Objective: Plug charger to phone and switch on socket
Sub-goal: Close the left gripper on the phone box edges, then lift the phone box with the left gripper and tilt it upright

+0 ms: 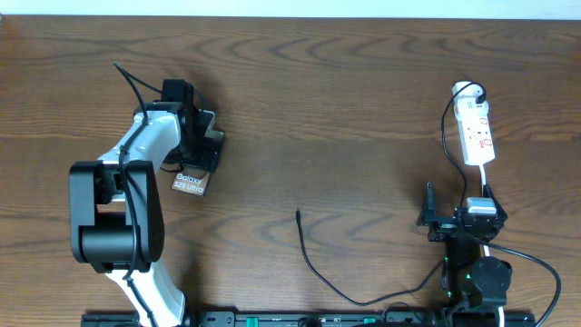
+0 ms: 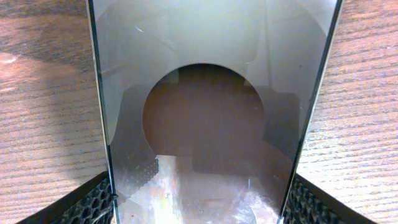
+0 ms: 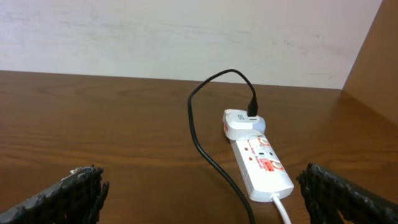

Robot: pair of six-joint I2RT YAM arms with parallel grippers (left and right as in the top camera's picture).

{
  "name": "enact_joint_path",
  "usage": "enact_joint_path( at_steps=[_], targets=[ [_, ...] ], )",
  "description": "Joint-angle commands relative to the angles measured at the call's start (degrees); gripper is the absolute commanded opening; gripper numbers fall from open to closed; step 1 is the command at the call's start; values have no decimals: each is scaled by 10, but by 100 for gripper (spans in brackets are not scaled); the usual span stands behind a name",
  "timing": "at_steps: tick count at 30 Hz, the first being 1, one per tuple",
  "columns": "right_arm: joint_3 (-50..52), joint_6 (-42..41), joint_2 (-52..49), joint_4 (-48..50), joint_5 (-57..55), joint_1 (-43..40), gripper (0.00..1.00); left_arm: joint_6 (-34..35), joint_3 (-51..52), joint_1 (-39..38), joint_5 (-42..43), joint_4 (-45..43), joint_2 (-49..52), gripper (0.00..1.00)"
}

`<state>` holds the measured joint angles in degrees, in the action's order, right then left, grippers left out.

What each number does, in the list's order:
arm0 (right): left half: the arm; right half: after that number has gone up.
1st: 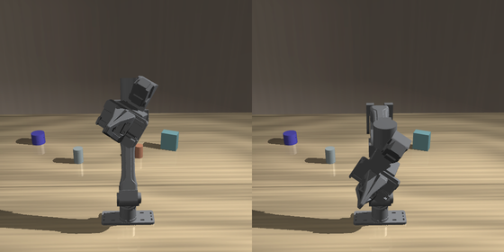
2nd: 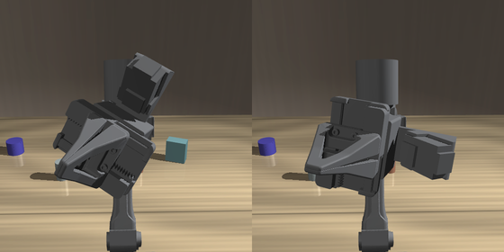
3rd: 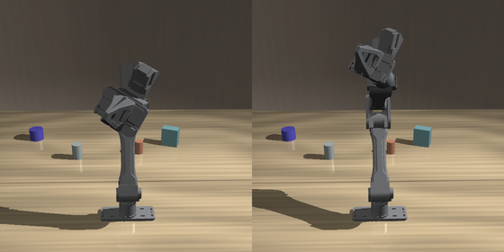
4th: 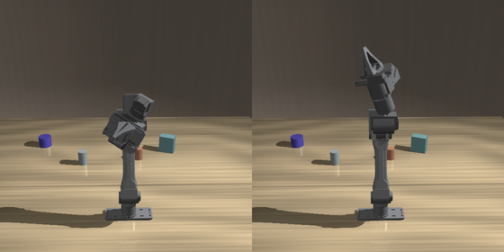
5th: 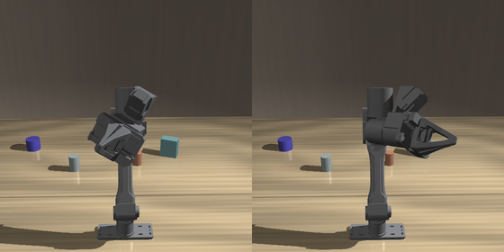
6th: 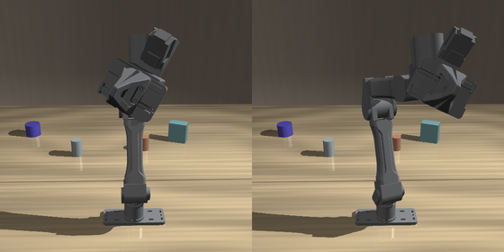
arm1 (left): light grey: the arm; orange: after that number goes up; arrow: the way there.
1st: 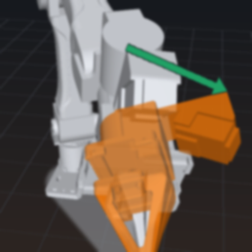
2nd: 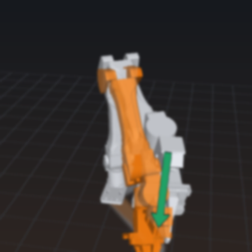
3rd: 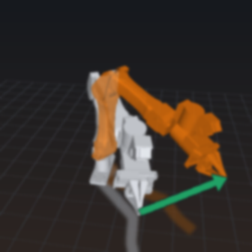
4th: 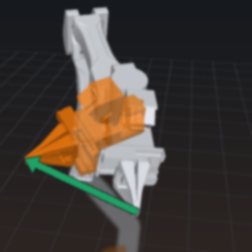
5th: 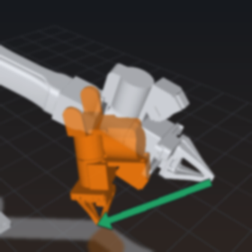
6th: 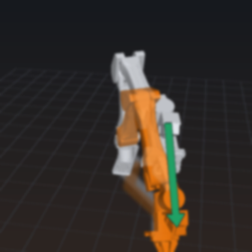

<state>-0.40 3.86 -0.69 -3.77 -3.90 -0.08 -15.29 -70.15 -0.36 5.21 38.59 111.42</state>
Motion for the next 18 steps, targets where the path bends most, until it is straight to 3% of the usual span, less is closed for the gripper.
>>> enact_joint_path(
  at_steps=[1, 18],
  targets=[
    [1, 7, 3, -2, -5, 4, 99, -3, -7, 1, 19, 5, -20, 7],
    [1, 7, 3, -2, -5, 4, 99, 21, -7, 1, 19, 5, -76, 7]
  ],
)
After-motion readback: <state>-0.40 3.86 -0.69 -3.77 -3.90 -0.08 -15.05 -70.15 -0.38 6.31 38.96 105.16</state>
